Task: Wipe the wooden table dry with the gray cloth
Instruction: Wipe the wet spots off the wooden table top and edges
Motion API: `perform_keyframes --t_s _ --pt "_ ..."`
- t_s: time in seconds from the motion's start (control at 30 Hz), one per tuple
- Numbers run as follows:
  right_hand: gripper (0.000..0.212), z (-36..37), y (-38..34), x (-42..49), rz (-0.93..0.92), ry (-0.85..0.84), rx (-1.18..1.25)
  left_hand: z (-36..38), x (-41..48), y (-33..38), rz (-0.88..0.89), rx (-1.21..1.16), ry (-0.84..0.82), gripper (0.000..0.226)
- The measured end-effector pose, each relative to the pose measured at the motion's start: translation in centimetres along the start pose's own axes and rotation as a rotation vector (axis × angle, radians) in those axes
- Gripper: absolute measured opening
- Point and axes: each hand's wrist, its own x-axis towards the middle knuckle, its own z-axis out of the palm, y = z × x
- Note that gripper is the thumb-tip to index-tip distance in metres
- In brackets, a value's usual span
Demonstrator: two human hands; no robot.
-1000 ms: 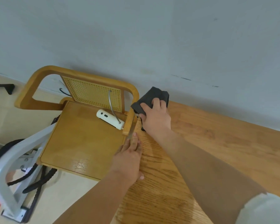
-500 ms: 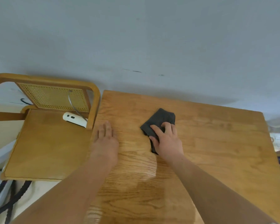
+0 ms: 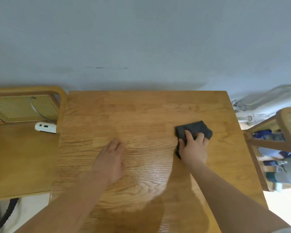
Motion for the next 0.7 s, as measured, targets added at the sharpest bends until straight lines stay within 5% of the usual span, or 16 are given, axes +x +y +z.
perform_keyframes --t_s 0.13,0.47,0.7 --pt "0.045 2.5 -5.0 -5.0 0.134 0.018 0.012 0.7 -1.8 -2.8 -0.062 -0.017 0.006 0.079" --pt "0.054 9.4 -21.3 -16.8 -0.763 -0.065 -0.092 0.1 -9.2 -14.9 -0.254 -0.096 0.098 0.073" --pt "0.053 9.7 -31.1 -16.3 -0.893 -0.169 -0.167 1.9 -13.3 -20.2 -0.382 -0.178 0.121 0.068"
